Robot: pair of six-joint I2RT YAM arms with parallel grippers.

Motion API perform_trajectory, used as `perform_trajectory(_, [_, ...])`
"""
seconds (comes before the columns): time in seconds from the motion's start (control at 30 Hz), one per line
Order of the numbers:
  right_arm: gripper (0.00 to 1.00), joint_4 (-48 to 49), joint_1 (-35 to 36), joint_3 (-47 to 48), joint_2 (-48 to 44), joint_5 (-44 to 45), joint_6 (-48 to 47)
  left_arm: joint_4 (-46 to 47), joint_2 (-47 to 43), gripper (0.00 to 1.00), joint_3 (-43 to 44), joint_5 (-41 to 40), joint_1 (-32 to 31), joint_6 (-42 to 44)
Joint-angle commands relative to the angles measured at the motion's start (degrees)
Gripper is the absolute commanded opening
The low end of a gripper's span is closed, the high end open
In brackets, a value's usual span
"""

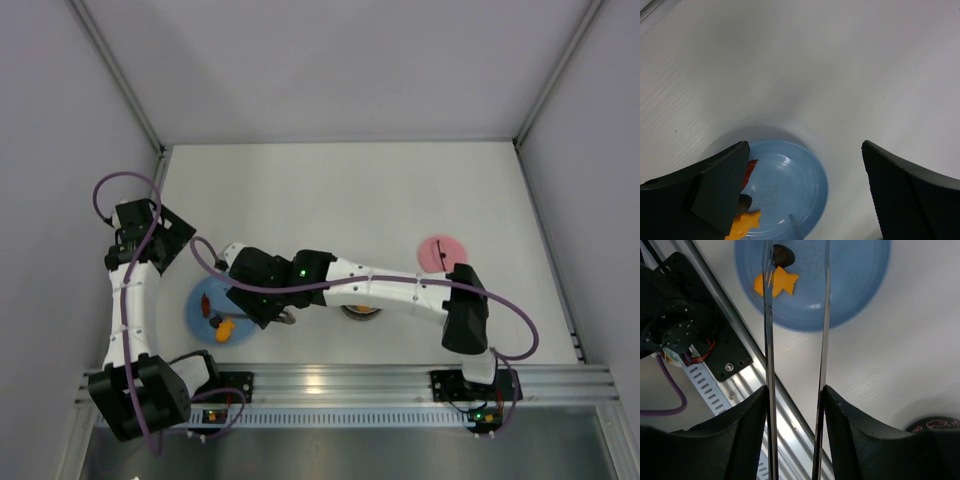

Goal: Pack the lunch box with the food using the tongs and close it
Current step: Pick up the fake food from the plate.

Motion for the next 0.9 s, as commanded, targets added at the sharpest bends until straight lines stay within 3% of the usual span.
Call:
perform_trajectory(0.0, [0.47,4.2,2.1,5.1,2.5,-1.9,-1.6,2.6,0.1,0.99,-0.3,-0.4,0.3,0.2])
perform_trajectory(0.4, [0.46,2.6,4.0,9.6,9.4,4.2,-2.1,2.5,0.3,0.99,-0.3,-0.8,0.3,0.3])
perform_trajectory(0.87, [0.45,4.2,4.1,11.8,12.4,2.5,-2.6,2.5,0.3,0.99,-0.3,-0.7,0.3,0.3])
